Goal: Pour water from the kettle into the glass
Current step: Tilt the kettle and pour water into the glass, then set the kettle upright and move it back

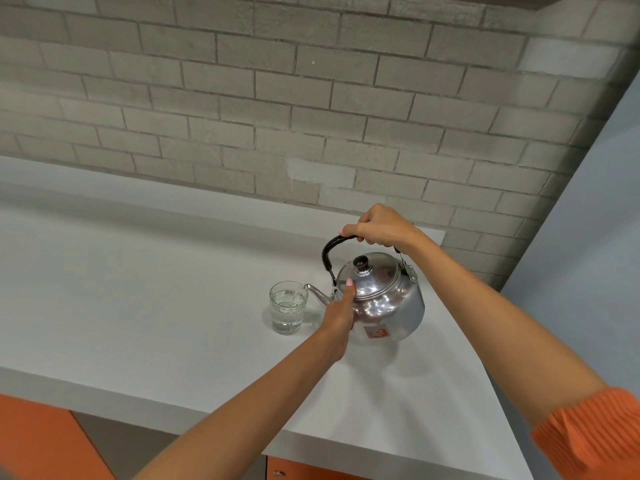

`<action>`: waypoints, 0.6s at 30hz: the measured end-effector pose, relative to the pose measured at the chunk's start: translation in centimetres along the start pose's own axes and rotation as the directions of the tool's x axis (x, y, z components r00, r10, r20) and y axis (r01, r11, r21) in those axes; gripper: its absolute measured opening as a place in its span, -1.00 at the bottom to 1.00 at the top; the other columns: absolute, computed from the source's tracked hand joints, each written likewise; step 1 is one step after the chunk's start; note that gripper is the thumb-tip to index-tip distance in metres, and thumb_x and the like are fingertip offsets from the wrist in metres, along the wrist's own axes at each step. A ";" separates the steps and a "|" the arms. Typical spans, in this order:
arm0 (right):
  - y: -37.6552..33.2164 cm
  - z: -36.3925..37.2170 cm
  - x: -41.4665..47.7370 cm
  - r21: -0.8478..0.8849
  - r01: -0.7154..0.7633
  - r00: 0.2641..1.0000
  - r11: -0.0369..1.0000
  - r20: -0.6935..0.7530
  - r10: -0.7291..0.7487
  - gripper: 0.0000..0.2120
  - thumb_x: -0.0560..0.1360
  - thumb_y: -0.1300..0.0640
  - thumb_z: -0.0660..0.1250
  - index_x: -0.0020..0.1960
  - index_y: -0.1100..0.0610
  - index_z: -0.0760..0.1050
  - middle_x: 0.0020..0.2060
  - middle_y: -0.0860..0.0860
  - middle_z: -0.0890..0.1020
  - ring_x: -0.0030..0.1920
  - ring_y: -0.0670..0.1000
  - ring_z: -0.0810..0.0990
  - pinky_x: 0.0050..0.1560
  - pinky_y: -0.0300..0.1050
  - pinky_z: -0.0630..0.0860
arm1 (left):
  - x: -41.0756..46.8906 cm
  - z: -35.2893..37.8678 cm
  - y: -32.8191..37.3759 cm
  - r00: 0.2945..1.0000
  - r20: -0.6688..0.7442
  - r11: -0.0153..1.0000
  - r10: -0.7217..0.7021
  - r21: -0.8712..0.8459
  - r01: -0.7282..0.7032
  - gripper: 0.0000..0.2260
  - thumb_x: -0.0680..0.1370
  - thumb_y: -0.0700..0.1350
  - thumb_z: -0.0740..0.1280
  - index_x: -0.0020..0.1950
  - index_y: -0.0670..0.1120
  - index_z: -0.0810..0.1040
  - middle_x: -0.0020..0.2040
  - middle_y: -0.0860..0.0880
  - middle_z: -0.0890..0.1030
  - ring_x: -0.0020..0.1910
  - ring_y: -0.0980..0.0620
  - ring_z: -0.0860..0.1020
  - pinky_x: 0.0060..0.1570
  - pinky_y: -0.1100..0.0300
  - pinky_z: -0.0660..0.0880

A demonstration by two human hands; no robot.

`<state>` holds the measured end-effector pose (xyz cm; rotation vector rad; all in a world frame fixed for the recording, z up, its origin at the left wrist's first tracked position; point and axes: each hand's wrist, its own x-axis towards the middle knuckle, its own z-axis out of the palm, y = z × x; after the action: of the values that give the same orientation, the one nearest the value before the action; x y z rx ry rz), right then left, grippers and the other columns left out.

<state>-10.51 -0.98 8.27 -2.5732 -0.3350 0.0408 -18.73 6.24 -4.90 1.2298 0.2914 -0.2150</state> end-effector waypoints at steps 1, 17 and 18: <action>0.1 0.1 0.0 0.006 -0.002 1.000 1.000 -0.001 0.002 -0.64 0.40 -0.14 0.41 -0.40 0.11 0.52 -0.50 -0.04 0.45 -0.50 -0.09 0.36 -0.48 -0.26 0.24 | 0.0 0.0 0.0 1.000 -0.005 1.000 -0.002 0.005 0.002 -0.47 0.59 0.19 0.12 0.37 -0.15 0.47 0.28 -0.14 0.60 0.29 -0.09 0.53 0.42 0.00 0.36; 4.4 0.9 -0.1 0.335 -0.065 0.991 0.940 -0.087 0.099 -0.60 0.38 -0.07 0.44 -0.51 0.10 0.42 -0.53 -0.03 0.41 -0.52 -0.08 0.31 -0.44 -0.24 0.23 | 0.9 -0.1 -0.1 0.992 -0.128 0.995 -0.002 0.095 0.015 -0.43 0.56 0.17 0.20 0.47 -0.14 0.34 0.42 -0.14 0.46 0.41 -0.13 0.41 0.45 -0.06 0.29; 4.8 0.9 -0.2 0.366 -0.068 0.989 0.928 -0.099 0.111 -0.59 0.38 -0.07 0.44 -0.51 0.10 0.42 -0.52 -0.02 0.41 -0.51 -0.07 0.31 -0.43 -0.24 0.24 | 1.2 -0.1 -0.1 0.988 -0.156 0.996 -0.003 0.090 0.018 -0.41 0.55 0.16 0.23 0.47 -0.16 0.34 0.41 -0.14 0.46 0.40 -0.13 0.41 0.45 -0.05 0.30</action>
<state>-9.66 -4.55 5.03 -2.2105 -0.1473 -0.0156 -17.68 6.27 -5.41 1.3385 0.4270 -0.1428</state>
